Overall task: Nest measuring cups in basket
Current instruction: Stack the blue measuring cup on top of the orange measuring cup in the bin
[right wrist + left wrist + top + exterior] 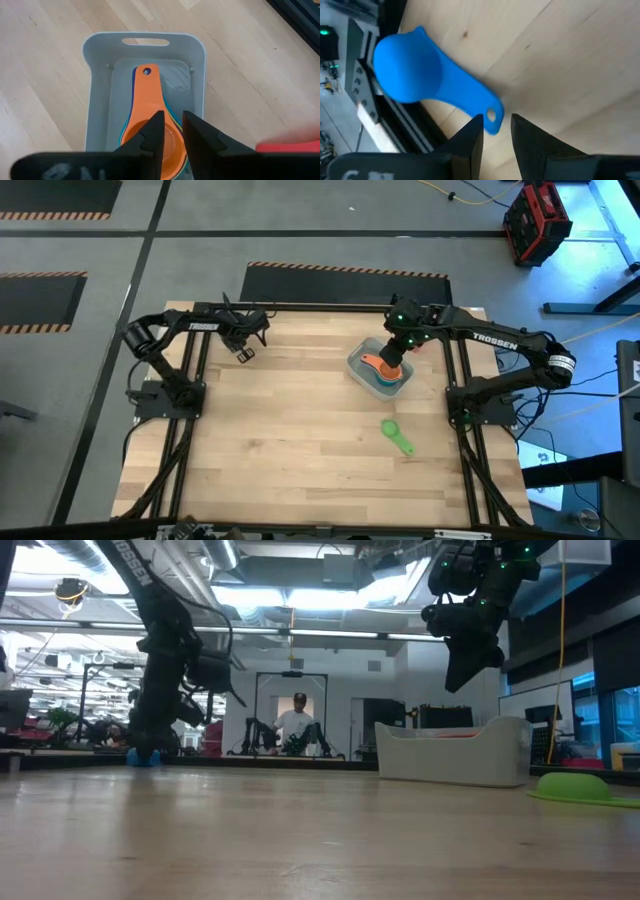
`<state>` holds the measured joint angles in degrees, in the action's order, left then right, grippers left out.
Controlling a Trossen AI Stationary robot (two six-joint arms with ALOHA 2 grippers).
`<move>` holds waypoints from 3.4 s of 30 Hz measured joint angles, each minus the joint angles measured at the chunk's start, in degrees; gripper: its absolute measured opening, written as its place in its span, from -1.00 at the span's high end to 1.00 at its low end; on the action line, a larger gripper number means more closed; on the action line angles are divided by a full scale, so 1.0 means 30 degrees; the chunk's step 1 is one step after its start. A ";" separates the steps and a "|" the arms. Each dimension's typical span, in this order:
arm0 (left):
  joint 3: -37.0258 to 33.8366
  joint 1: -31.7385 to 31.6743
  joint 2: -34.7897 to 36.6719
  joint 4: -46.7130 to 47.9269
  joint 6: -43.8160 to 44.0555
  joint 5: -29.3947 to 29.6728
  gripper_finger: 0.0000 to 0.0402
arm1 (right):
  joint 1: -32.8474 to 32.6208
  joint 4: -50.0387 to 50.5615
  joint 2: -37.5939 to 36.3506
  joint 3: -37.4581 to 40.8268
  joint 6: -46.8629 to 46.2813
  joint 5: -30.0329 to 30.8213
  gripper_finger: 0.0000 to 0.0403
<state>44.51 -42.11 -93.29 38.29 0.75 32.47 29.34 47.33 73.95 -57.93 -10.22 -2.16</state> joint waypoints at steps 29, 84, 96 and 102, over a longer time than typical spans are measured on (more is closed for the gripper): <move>0.0022 -0.0240 -0.1905 -0.0797 -0.0468 0.2346 0.62 | -0.0006 -0.0002 0.0000 0.0000 0.0007 0.0004 0.64; 1.4663 0.7822 -0.1917 0.6638 0.2608 -0.6676 1.00 | 0.1283 0.0847 -0.4973 0.0000 0.3786 0.0055 0.64; 1.9071 0.9419 -0.1895 0.7837 0.4242 -0.8247 1.00 | 0.1305 0.1107 -0.6186 0.0000 0.5232 0.0055 0.64; 1.9154 1.0058 -0.1895 0.6184 0.4284 -0.8781 1.00 | 0.1298 0.1111 -0.6186 0.0000 0.5646 0.0062 0.64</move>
<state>101.97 -11.93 -98.98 56.85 13.61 6.13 33.23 50.66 55.40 -57.93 6.72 -1.98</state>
